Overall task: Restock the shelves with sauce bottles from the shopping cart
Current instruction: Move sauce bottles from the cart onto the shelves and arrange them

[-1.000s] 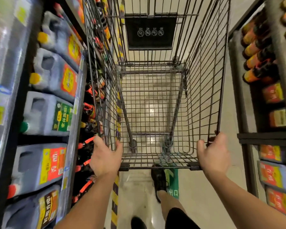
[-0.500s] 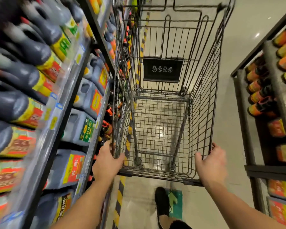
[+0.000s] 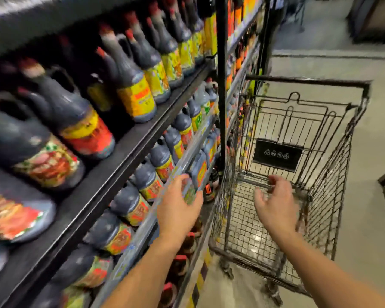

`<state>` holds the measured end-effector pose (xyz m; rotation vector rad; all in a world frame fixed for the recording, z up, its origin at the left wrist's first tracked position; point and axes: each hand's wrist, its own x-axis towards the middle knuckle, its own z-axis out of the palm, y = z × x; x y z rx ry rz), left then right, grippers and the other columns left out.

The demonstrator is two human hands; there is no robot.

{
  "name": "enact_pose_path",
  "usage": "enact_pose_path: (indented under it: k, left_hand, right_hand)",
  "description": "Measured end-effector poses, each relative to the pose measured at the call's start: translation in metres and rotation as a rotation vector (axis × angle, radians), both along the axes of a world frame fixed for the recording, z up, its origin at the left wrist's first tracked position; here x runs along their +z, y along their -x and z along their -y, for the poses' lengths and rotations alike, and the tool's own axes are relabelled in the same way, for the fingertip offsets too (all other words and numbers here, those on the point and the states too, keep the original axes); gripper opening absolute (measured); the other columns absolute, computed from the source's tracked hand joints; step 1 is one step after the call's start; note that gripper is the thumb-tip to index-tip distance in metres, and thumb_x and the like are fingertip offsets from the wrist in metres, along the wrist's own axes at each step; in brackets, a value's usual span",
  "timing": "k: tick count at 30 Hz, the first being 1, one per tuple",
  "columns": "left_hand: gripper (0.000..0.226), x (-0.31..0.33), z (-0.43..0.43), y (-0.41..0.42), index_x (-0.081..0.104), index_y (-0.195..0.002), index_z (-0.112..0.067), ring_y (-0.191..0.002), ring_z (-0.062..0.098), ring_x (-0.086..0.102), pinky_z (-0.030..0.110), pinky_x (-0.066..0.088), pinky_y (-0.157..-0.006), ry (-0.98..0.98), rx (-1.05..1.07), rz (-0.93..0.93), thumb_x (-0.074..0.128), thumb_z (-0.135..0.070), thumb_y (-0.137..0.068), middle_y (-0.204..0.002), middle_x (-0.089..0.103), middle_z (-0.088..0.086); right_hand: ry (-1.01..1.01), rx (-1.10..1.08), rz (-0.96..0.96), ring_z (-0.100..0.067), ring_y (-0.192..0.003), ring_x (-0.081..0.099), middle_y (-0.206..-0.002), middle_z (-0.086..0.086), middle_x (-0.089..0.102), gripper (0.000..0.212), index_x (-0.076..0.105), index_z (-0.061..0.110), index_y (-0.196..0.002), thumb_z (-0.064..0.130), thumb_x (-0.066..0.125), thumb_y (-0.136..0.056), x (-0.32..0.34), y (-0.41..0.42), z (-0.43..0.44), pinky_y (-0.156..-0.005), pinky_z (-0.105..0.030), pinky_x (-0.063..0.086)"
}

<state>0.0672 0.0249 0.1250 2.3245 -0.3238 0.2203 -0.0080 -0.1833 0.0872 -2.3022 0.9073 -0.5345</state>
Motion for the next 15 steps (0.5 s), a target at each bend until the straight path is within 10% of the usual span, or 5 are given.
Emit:
enact_pose_path:
  k: [15]
  left_hand:
    - [0.034,0.137,-0.195,0.088,0.054,-0.115,-0.03,-0.104,0.002,0.055,0.028,0.049,-0.081,0.098,0.312,0.417,0.062,-0.041,-0.083,-0.11,0.055,-0.019]
  right_hand:
    - [0.092,0.581,0.589,-0.015,-0.079,0.05,-0.096,0.002,0.05,0.032,0.053,0.015,-0.11,0.022,0.069,-0.083,0.152,-0.033,-0.23,-0.067,-0.023,0.034]
